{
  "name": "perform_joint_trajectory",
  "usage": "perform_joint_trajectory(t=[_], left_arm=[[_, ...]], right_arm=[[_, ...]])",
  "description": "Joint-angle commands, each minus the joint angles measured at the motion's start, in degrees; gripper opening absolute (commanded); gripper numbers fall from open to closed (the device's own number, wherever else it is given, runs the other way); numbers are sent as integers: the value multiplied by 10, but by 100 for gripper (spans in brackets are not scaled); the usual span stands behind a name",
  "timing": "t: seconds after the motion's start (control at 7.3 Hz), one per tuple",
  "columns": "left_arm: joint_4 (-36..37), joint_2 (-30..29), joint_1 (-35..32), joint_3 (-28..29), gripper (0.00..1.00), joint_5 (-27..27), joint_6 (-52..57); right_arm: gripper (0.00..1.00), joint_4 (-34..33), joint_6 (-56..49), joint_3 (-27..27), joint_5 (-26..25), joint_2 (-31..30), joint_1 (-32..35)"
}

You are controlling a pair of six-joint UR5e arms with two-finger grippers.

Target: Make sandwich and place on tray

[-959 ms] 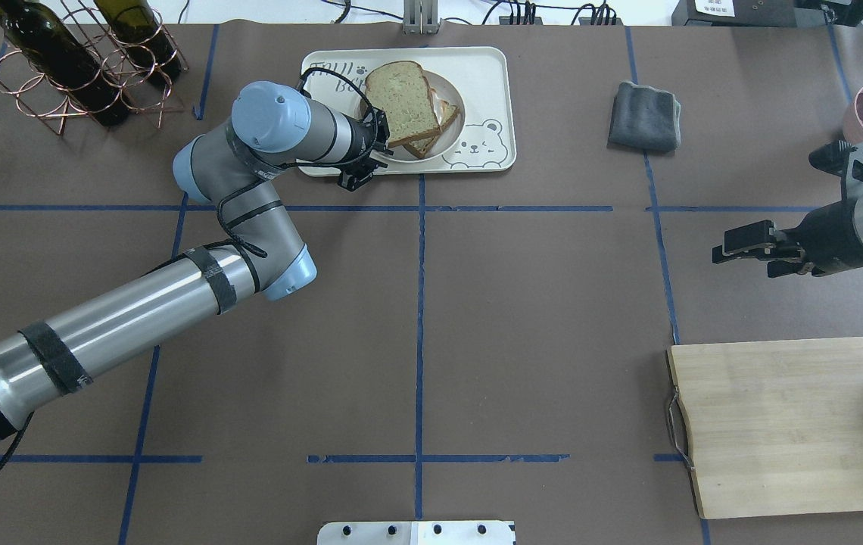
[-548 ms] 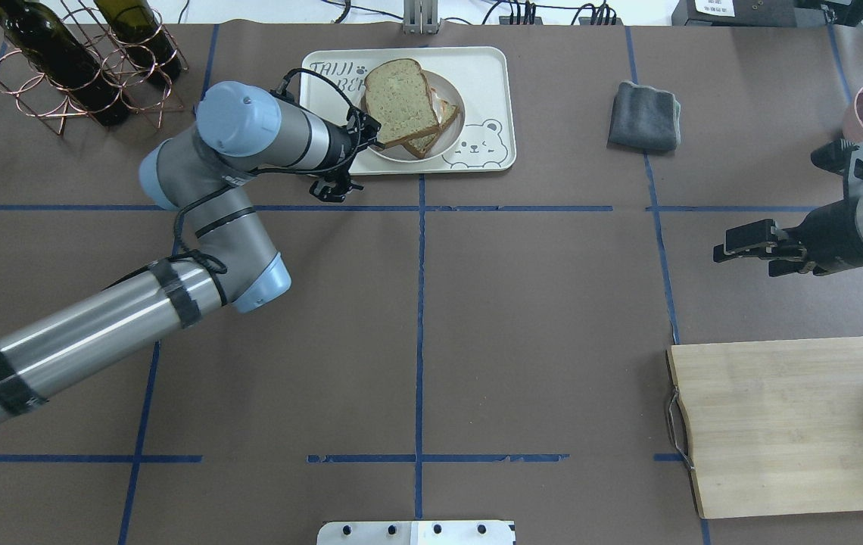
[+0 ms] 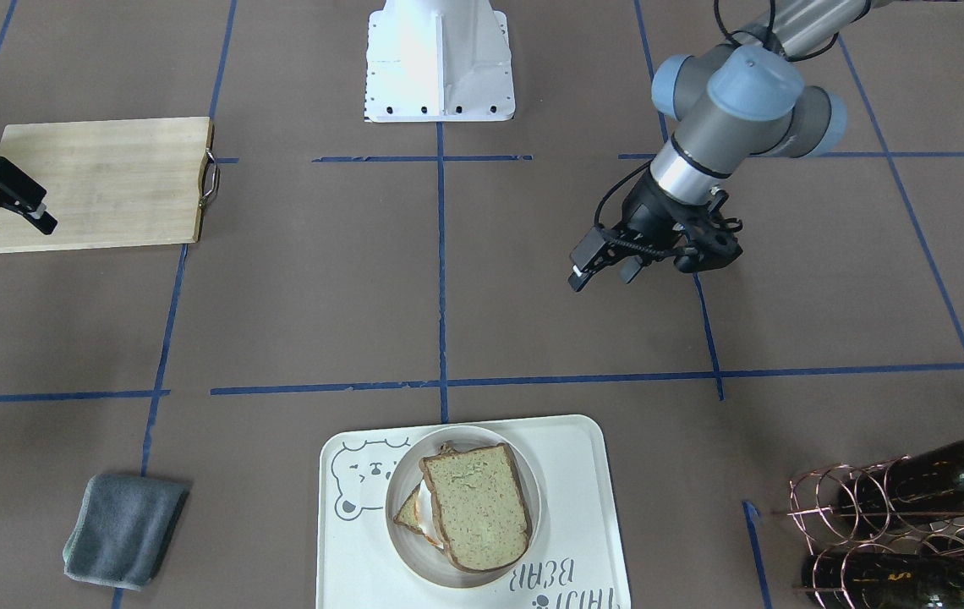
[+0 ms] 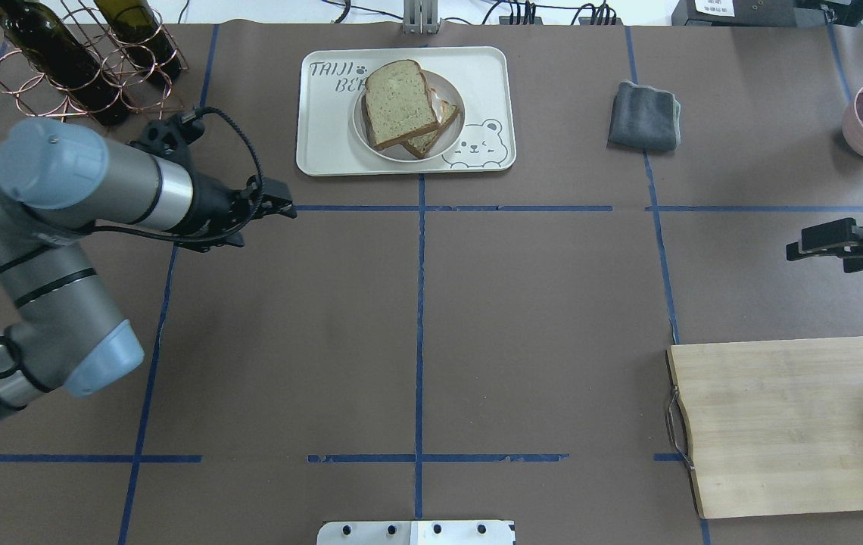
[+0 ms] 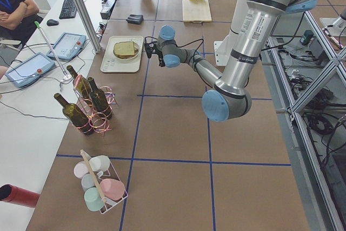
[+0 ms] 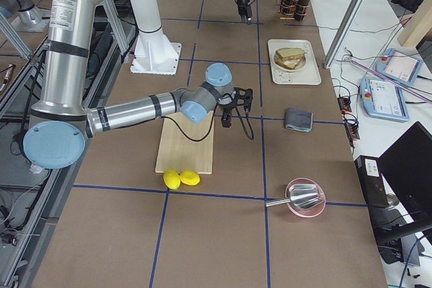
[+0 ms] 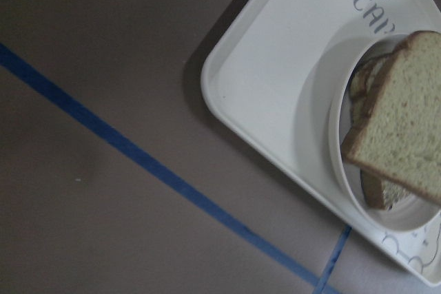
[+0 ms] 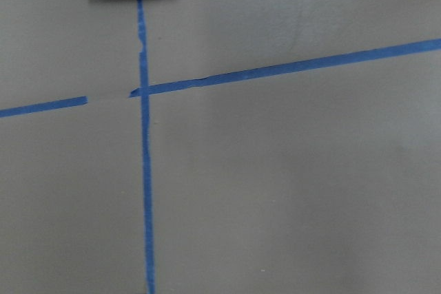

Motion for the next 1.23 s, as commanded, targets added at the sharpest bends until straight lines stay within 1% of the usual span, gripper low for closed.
perform_joint_trajectory(t=[0.0, 0.27, 0.41, 0.55, 0.68, 0.82, 0.96, 1.1], left_arm=[[8, 126, -92, -65, 100, -54, 272], [12, 206, -212, -60, 100, -102, 530], [67, 219, -266, -59, 100, -120, 639], [173, 214, -319, -57, 100, -144, 746], [283, 199, -381, -55, 100, -176, 834], [374, 192, -409, -61, 100, -184, 871], [419, 194, -416, -59, 100, -186, 881], [438, 202, -418, -67, 100, -195, 888]], right_arm=[[100, -100, -209, 1, 6, -23, 79], [100, -249, -450, 3, 8, -22, 172], [100, -327, -547, 5, 8, -17, 207], [100, -381, -606, 10, 9, -14, 225], [100, -412, -613, 15, 10, -15, 233], [100, -420, -613, 11, 36, -16, 233], [100, -420, -613, 11, 60, -22, 234], [100, -420, -613, 11, 60, -23, 234]])
